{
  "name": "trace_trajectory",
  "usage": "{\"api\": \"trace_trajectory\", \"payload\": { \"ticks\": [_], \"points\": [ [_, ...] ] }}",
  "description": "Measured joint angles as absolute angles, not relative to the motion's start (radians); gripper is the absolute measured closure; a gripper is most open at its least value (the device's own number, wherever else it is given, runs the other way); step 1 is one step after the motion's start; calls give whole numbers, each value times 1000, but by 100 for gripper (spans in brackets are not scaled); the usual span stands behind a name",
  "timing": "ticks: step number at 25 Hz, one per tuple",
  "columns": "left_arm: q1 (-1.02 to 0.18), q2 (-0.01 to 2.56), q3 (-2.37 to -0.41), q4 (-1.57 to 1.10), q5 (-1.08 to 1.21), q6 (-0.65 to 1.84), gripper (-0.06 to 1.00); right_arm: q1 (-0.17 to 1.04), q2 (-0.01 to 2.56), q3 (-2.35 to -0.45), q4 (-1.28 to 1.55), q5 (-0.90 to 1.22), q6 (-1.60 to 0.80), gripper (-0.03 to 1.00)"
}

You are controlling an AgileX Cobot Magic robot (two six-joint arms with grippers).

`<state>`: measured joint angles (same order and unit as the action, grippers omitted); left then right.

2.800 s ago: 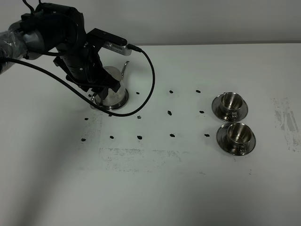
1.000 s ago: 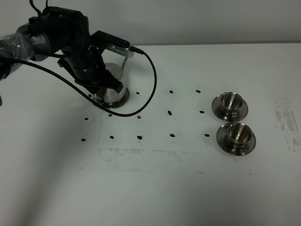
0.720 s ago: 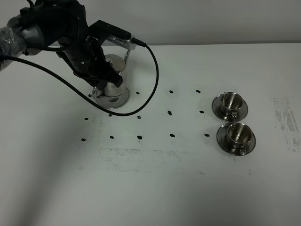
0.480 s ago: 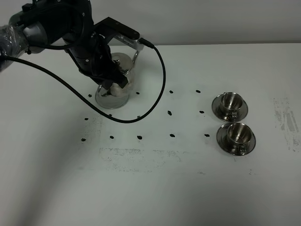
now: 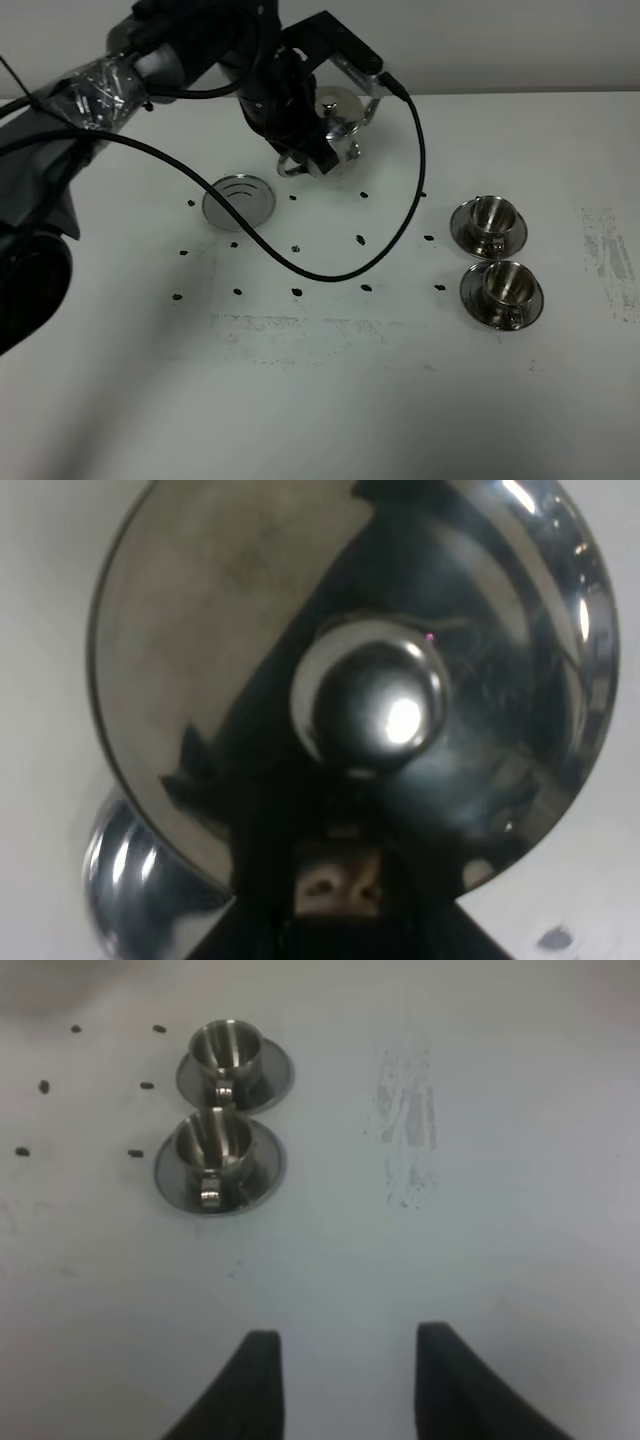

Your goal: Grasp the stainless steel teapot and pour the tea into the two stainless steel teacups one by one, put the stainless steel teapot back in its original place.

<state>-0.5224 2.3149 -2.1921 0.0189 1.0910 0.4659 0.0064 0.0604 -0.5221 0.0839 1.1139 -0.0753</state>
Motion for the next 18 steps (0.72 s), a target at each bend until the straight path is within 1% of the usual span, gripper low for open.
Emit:
{"api": "trace_trajectory", "payload": {
  "ticks": [6,10,18],
  "points": [
    [-573,2381,-2323,20,1112,502,76,6,60,-522,84,1114,-75,66],
    [-598,2382,-2330,20,1137,549,76,6,60,-522,84,1114,-75,66],
    [-628,2383,-2330,20,1163,740,76,6,60,-522,84,1114,-76,66]
  ]
}}
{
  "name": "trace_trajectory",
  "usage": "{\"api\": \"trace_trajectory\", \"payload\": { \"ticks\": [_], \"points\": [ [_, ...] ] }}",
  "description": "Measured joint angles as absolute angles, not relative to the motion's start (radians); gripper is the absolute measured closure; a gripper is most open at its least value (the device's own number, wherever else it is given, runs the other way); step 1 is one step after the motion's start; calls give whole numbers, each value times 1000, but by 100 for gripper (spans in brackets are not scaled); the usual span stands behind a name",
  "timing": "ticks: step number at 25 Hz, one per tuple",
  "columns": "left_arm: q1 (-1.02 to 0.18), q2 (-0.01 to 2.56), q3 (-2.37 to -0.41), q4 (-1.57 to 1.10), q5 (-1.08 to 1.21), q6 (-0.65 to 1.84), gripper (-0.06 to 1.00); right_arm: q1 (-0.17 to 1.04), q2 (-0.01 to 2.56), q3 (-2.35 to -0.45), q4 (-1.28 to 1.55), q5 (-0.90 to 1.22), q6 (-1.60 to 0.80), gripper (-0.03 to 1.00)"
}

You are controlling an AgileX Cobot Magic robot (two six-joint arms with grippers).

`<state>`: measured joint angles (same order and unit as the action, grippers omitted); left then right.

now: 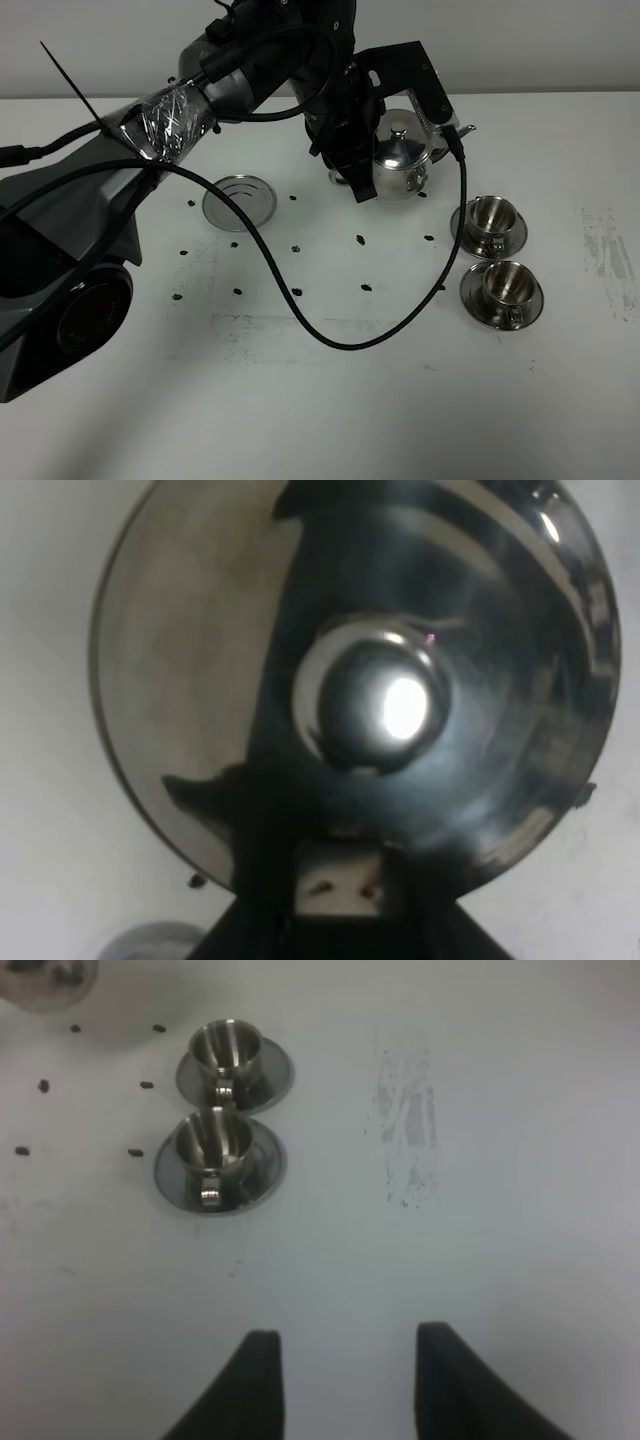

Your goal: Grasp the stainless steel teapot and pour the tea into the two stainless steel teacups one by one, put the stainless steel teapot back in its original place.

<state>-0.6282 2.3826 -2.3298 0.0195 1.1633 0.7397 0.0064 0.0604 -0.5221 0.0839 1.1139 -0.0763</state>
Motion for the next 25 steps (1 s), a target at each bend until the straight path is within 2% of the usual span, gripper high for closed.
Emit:
{"api": "trace_trajectory", "payload": {
  "ticks": [8,25],
  "points": [
    [-628,2383,-2330,25,1164,894,76,6,60,-522,84,1114,-76,66],
    [-646,2393,-2330,98,1108,975,76,6,60,-522,84,1114,-77,66]
  ]
}}
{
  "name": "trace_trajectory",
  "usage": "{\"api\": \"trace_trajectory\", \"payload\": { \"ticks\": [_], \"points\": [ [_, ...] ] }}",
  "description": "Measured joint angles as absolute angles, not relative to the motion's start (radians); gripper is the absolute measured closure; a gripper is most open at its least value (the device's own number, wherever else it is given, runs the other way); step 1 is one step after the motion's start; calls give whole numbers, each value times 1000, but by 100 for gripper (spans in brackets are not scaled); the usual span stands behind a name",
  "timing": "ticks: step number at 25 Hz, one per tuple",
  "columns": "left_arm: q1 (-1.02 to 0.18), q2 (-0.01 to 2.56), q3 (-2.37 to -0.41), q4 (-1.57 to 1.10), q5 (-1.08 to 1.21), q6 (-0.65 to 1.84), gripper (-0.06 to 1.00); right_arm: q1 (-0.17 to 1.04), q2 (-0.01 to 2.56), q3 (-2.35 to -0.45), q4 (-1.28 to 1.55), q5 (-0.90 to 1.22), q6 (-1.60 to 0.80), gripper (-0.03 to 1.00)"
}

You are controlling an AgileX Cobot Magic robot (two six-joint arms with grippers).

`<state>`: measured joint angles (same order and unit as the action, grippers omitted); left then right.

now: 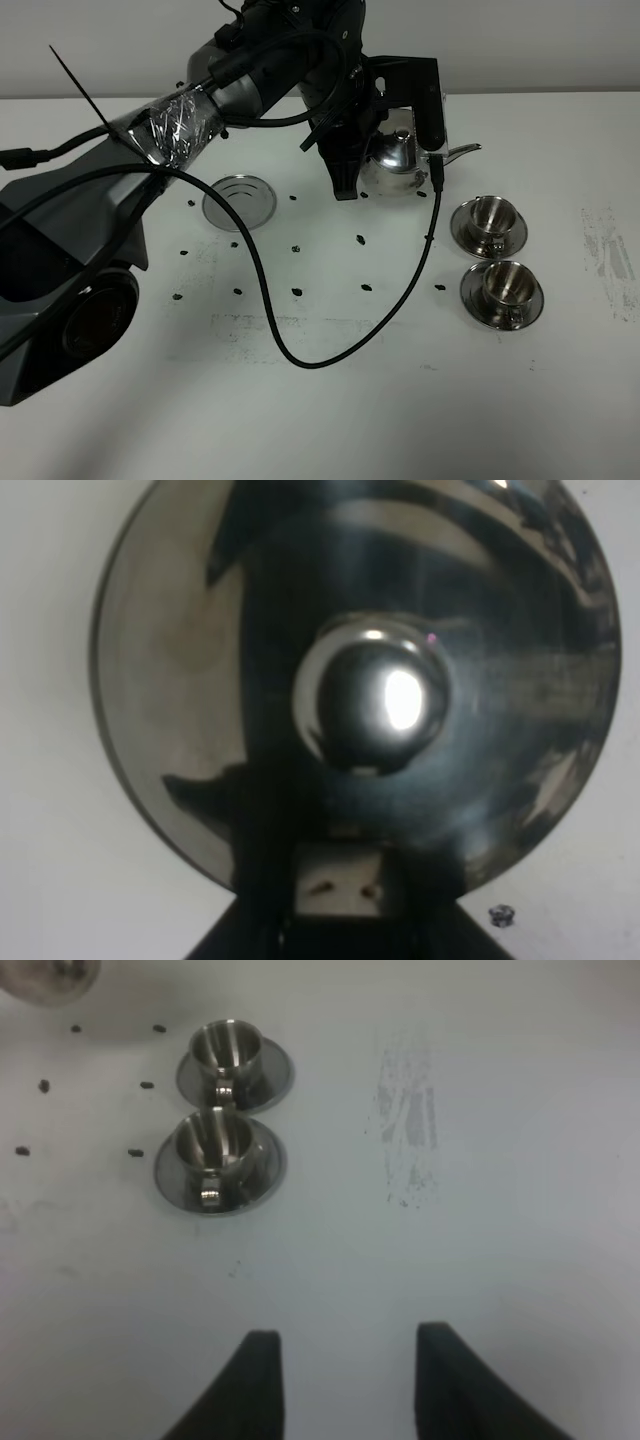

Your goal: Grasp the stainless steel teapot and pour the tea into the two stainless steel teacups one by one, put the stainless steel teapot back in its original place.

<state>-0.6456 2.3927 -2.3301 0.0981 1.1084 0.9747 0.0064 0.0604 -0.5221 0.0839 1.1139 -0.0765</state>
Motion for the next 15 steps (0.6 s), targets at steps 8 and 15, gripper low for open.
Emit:
{"api": "trace_trajectory", "payload": {
  "ticks": [8,15],
  "points": [
    [-651,2419,-2330,99,1080,1003,76,6,60,-522,84,1114,-76,66],
    [-678,2428,-2331,144,1047,1044,76,6,60,-522,84,1114,-76,66]
  ]
}}
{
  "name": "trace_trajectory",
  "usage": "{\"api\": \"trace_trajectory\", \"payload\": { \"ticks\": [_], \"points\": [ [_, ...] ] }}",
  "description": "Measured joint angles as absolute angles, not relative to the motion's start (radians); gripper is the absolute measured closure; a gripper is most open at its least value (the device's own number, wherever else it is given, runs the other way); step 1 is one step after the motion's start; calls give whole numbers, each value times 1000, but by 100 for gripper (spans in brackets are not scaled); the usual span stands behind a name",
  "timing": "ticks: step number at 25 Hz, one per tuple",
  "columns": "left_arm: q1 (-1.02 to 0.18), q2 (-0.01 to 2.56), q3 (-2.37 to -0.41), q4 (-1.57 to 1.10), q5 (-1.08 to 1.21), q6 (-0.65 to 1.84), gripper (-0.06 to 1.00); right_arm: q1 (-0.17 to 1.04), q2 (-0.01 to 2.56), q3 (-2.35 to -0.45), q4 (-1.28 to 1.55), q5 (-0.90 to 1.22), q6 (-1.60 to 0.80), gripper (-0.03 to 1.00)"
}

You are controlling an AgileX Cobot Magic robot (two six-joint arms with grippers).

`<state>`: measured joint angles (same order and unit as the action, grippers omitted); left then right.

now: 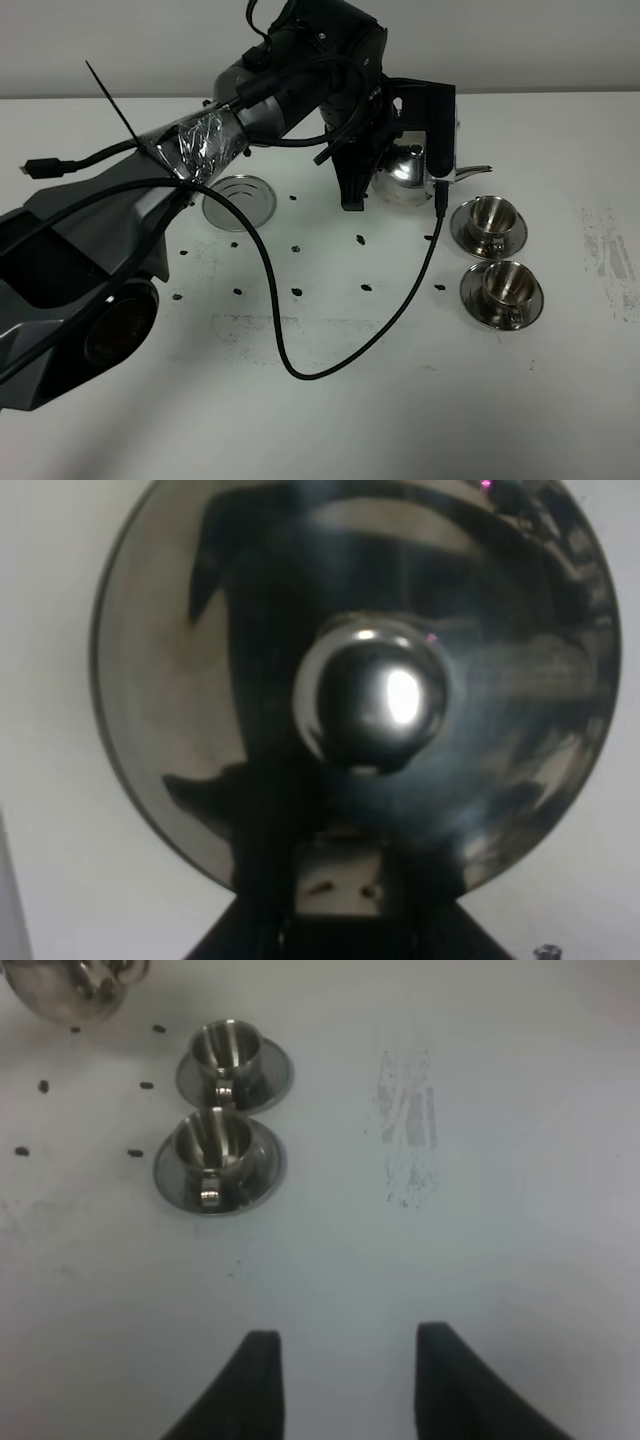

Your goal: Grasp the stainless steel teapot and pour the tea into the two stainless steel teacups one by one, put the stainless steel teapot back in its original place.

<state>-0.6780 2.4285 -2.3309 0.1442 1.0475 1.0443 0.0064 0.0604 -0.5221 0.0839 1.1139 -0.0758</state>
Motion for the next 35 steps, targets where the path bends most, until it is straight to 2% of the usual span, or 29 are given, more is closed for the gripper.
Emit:
{"api": "trace_trajectory", "payload": {
  "ticks": [16,35],
  "points": [
    [-701,2472,-2331,249,970,1033,76,6,60,-522,84,1114,-76,66],
    [-724,2475,-2331,364,979,1033,76,6,60,-522,84,1114,-76,66]
  ]
}}
